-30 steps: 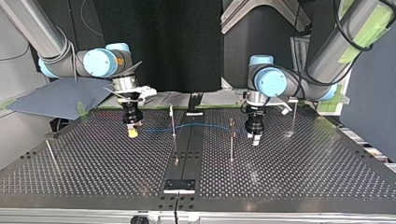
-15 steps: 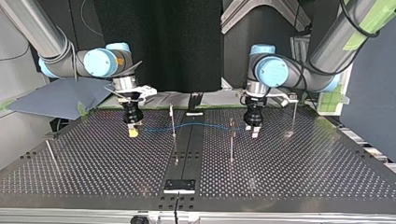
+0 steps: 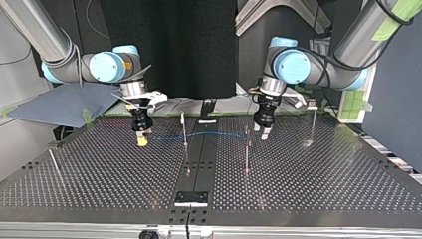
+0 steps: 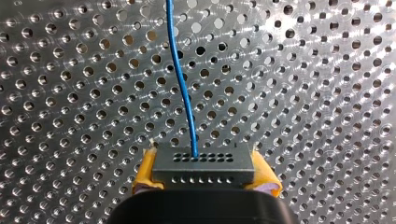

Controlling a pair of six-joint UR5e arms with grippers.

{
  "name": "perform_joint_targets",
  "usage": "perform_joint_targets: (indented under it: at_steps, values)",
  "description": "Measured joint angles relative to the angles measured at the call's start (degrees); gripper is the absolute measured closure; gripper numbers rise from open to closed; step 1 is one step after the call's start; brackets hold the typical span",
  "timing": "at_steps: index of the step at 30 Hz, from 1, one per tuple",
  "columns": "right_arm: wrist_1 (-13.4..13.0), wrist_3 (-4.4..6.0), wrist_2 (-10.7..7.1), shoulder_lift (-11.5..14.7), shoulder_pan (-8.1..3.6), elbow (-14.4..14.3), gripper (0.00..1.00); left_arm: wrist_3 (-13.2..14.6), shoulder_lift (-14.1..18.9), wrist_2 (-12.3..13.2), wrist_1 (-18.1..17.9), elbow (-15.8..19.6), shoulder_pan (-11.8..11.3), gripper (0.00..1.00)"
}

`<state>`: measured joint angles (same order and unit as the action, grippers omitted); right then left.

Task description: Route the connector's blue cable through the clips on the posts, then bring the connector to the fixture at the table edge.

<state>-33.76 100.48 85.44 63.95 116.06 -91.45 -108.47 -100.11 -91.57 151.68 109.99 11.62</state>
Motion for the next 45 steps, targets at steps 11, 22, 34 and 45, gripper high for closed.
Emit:
perform_joint_targets:
  at_steps: [11,22,34,45]
  values:
    - [0.17,0.06,0.0,-0.01,0.02,0.0,0.98,0.38,2.65,-0.58,0.68,2.06,0.27,0.0]
    - [0.26,0.21,0.0,0.0,0.08,0.0,0.98,0.28,4.61,0.28,0.2,2.53,0.77,0.0]
    - [0.48,0.26,0.0,0.0,0.12,0.02,0.98,0.09,4.63,0.27,0.2,2.66,1.02,0.0]
    - [0.5,0.31,0.01,0.0,0.11,0.0,0.98,0.06,4.63,0.35,0.14,2.69,1.35,0.0]
